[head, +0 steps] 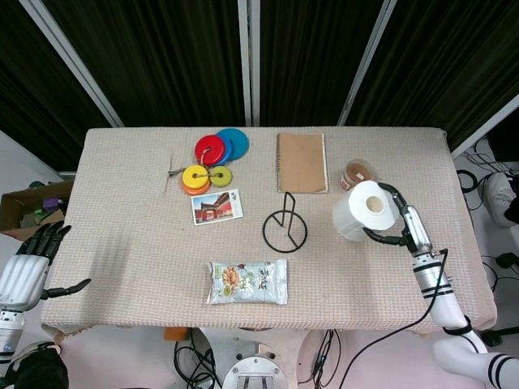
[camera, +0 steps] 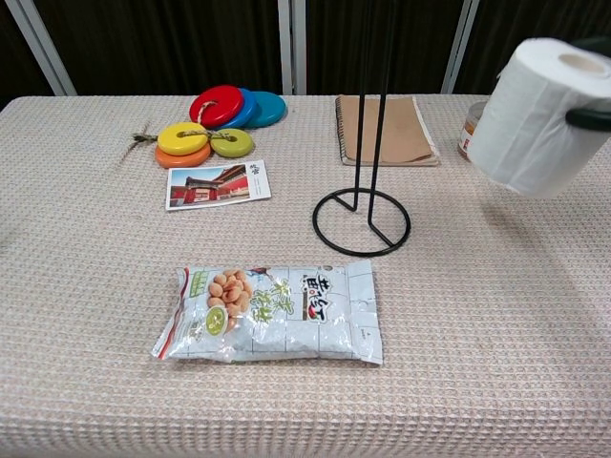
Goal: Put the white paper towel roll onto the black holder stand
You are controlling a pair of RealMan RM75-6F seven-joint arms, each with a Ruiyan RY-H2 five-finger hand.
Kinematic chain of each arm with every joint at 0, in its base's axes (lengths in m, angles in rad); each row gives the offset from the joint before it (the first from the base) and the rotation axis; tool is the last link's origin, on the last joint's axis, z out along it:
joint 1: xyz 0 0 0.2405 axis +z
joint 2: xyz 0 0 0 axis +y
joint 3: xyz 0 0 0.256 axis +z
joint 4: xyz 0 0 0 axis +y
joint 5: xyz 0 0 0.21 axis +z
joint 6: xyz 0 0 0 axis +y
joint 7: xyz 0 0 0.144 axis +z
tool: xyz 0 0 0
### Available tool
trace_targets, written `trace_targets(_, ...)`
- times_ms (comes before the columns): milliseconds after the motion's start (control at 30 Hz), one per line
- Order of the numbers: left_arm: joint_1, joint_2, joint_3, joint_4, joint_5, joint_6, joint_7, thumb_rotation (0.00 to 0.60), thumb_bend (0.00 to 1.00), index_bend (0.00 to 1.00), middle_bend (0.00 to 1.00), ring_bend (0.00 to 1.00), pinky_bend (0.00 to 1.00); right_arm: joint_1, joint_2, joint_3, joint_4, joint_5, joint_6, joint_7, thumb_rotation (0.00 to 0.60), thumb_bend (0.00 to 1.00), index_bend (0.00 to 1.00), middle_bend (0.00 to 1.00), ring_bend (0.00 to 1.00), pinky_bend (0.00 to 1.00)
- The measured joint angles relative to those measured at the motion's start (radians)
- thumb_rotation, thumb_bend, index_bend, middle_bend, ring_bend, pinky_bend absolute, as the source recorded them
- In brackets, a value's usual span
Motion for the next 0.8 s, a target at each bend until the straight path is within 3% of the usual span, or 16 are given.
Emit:
trace_targets(133,0.001,0.001,0.001,0.0,0.002,0.001,0.001,0.278,0.0,0.07,0.06,0.05,0.21,-0.015,0.049,0.036,-0.109,-0.052,0.119,0.009,0.6,0.29,0.52,0.49,0.36,0.51)
trace_targets(300,0.0,0.004,0.003,-0.003,0.007,0.0,-0.003,0.278,0.0,0.07,0.06,0.05,0.21,-0.004,0.137,0.08,-0.283,-0.105,0.16,0.003,0.6,0.29,0.53,0.49,0.36,0.51)
trace_targets(500,0.0,0.001,0.004,0.004,0.004,-0.003,-0.009,0.28,0.0,0.07,0.06,0.05,0.21,0.054,0.233,0.147,-0.476,-0.111,0.125,-0.05,0.6,0.29,0.53,0.49,0.36,0.51)
trace_targets(800,-0.002,0.003,0.008,0.009,0.009,-0.007,-0.027,0.279,0.0,0.07,0.06,0.05,0.21,0.183,0.266,0.206,-0.56,0.067,-0.038,-0.302,0.6,0.3,0.51,0.48,0.36,0.49)
